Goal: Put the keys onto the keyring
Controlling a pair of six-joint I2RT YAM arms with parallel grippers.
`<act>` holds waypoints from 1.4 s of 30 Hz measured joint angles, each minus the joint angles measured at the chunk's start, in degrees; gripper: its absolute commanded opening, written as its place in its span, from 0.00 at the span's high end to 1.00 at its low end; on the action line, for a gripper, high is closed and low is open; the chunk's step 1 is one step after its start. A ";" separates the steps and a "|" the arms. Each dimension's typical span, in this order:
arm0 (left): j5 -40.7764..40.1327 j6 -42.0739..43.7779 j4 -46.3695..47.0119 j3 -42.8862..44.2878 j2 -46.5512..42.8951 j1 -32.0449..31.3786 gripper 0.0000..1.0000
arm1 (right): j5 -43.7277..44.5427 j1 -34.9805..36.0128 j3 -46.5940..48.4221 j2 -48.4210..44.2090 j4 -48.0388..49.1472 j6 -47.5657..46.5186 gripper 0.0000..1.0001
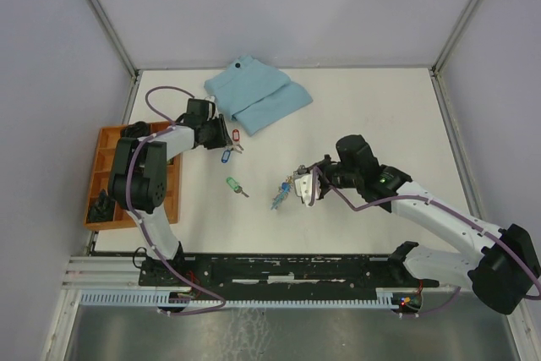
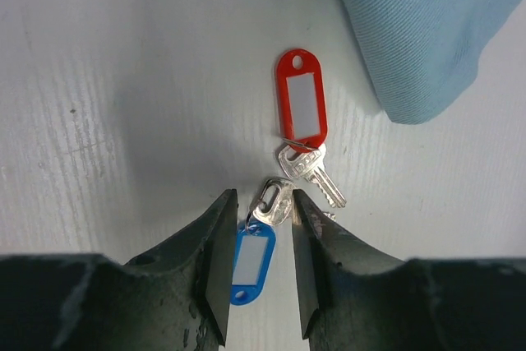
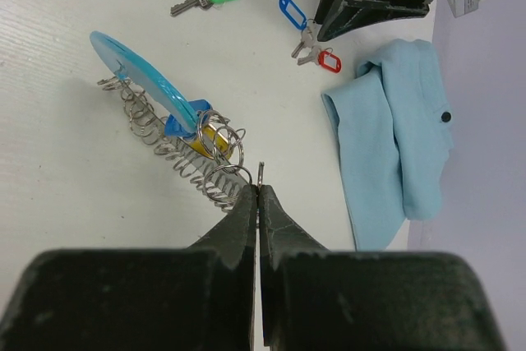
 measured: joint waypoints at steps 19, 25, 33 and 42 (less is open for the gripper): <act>3.13 0.98 -4.04 1.40 0.79 0.07 0.97 | 1.33 0.79 -0.22 0.00 -2.69 -0.59 0.99; 3.21 1.64 -4.35 1.38 0.79 -0.20 0.97 | 1.51 0.98 -0.22 -0.02 -3.02 -0.79 0.99; 2.75 1.64 -0.76 -4.81 -4.46 -4.39 0.97 | 2.47 1.05 -0.22 -0.57 -4.11 -0.94 0.99; -1.99 1.33 -3.13 -5.29 -14.51 -12.61 0.97 | 3.30 1.29 -0.22 -1.22 -5.53 -1.44 0.99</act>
